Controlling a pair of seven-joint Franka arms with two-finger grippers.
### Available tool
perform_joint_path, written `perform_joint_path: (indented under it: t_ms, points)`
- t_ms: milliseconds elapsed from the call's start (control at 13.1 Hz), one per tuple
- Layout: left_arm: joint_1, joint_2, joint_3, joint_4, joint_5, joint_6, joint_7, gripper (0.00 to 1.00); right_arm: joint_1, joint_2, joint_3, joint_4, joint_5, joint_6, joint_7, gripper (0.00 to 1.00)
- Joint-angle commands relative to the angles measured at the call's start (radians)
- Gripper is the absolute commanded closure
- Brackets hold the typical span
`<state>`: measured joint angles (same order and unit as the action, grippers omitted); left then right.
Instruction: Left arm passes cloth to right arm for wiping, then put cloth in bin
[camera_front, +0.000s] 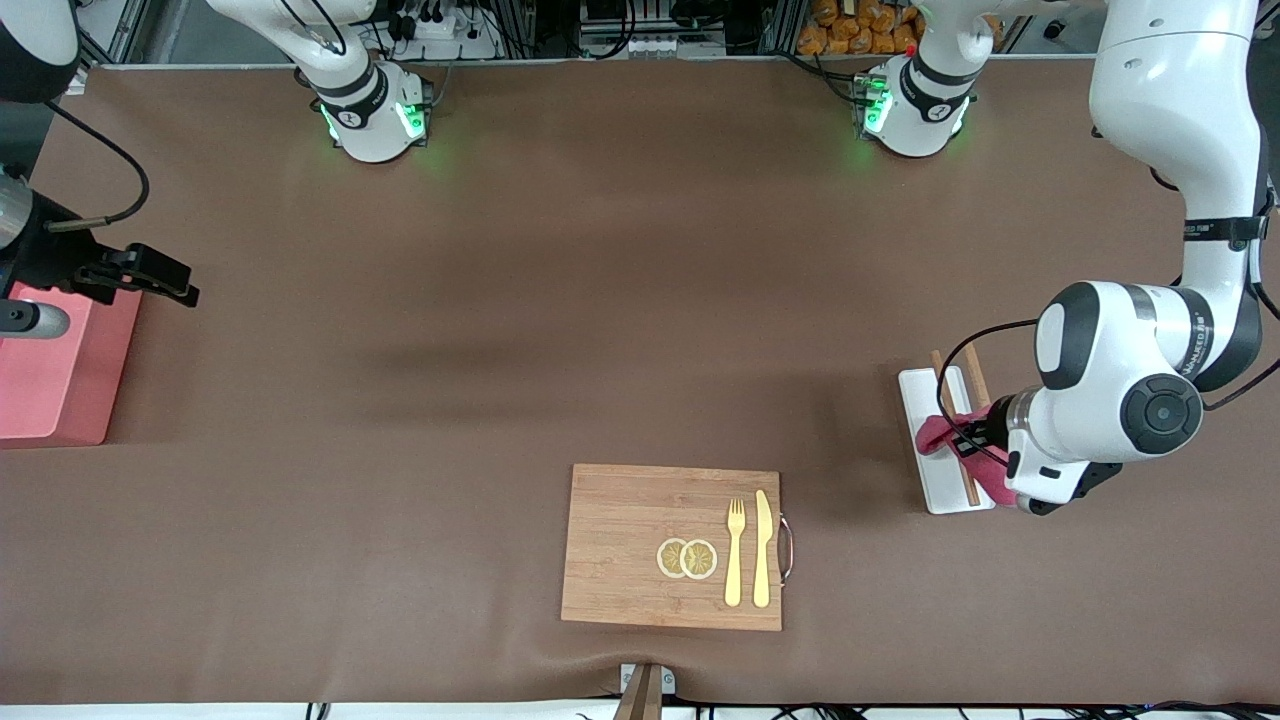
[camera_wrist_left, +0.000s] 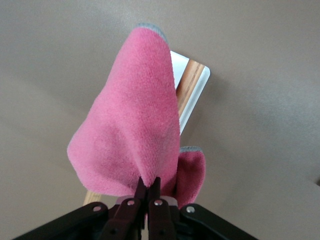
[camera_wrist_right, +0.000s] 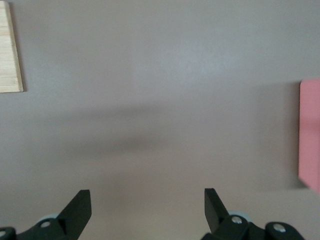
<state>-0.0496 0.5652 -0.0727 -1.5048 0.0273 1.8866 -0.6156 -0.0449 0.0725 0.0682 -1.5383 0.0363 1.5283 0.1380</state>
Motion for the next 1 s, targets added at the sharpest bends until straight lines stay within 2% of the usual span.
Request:
perform_joint_path:
  t_ms: [0, 383, 536, 689, 919]
  points:
    - [-0.006, -0.028, -0.001, 0.017, 0.028, -0.018, -0.004, 1.0, 0.04, 0.006, 0.005, 0.014, 0.049, -0.06, 0.171, 0.0]
    - [-0.024, -0.103, -0.064, 0.017, 0.008, -0.076, -0.029, 1.0, 0.086, 0.006, 0.007, 0.014, 0.2, -0.134, 0.5, 0.0]
    - [-0.021, -0.125, -0.132, 0.025, 0.006, -0.081, -0.125, 1.0, 0.092, 0.006, 0.005, 0.014, 0.333, -0.143, 0.672, 0.0]
    - [-0.026, -0.126, -0.197, 0.056, -0.045, -0.09, -0.263, 1.0, 0.109, 0.03, 0.005, 0.014, 0.445, -0.143, 0.846, 0.0]
    - [-0.032, -0.114, -0.29, 0.119, -0.116, -0.103, -0.454, 1.0, 0.189, 0.076, 0.005, 0.014, 0.496, -0.099, 1.01, 0.0]
